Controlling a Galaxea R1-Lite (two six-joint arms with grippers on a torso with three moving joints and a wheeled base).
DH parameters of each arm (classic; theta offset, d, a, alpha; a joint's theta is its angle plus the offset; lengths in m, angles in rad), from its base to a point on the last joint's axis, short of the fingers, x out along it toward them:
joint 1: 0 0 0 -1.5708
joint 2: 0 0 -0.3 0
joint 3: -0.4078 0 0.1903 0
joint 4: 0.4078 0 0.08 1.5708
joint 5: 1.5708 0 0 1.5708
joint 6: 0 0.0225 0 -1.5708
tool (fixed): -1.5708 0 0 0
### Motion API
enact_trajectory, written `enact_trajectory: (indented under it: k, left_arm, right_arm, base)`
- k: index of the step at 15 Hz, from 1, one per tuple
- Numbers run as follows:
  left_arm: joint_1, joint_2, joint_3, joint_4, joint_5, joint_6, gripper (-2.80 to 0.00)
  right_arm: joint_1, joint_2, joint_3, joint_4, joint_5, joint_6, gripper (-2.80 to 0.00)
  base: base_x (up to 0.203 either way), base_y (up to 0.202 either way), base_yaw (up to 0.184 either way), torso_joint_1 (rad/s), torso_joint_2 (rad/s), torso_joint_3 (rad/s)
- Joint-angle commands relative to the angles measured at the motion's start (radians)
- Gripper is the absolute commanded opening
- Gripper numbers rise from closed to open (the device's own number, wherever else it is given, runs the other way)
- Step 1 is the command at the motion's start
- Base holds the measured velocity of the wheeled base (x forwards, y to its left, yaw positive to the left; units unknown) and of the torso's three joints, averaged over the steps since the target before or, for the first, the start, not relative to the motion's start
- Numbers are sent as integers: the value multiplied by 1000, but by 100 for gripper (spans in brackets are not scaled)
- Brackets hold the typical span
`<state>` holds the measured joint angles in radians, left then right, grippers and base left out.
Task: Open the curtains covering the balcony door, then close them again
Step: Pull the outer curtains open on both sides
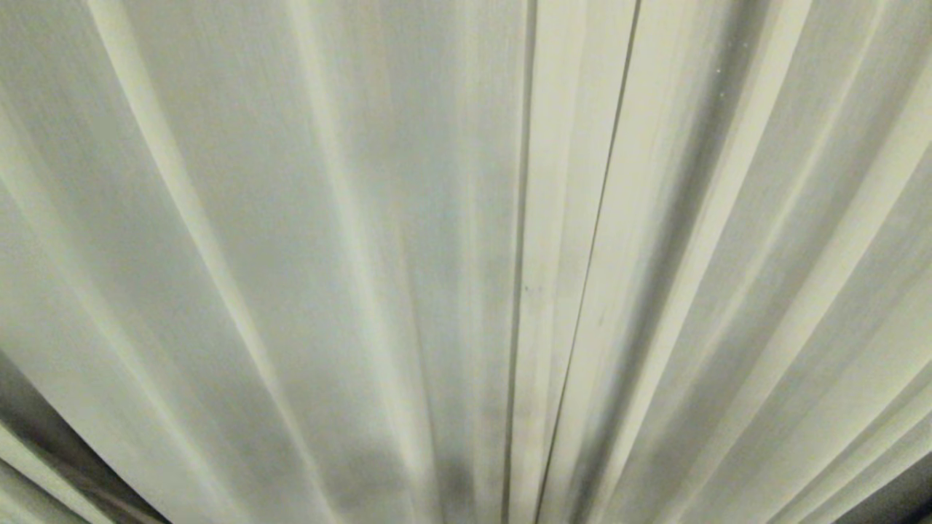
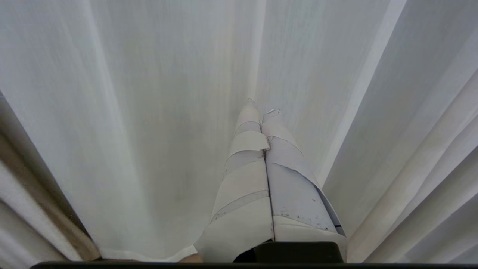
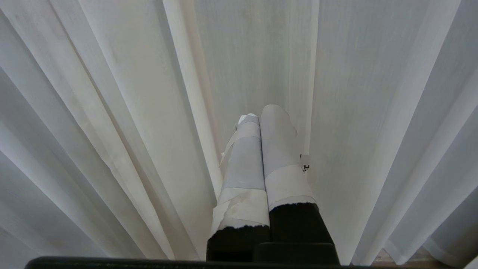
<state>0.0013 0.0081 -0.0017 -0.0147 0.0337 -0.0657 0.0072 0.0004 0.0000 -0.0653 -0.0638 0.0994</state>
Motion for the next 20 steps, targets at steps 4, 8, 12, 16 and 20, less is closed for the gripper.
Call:
enact_trajectory:
  k: [4,8,12,16,20]
  left_arm:
    - [0,-8,0,-1,2,0,-280]
    - [0,-8,1,-1,1,0,-280]
    - [0,-8,0,-1,2,0,-280]
    - [0,-8,2,1,2,1,-280]
    - [0,-8,2,1,1,1,-280]
  right_arm:
    - [0,0,0,-1,-1,0,-280]
    - [0,0,0,-1,0,0,-280]
    - [0,0,0,-1,-1,0,-280]
    - [0,0,0,-1,1,0,-280]
    - [0,0,0,-1,-1,0,-280]
  base:
    - [0,0,0,0,0,0]
    - [0,0,0,0,0,0]
    - [0,0,0,0,0,0]
    - [0,0,0,0,0,0]
    - [0,0,0,0,0,0]
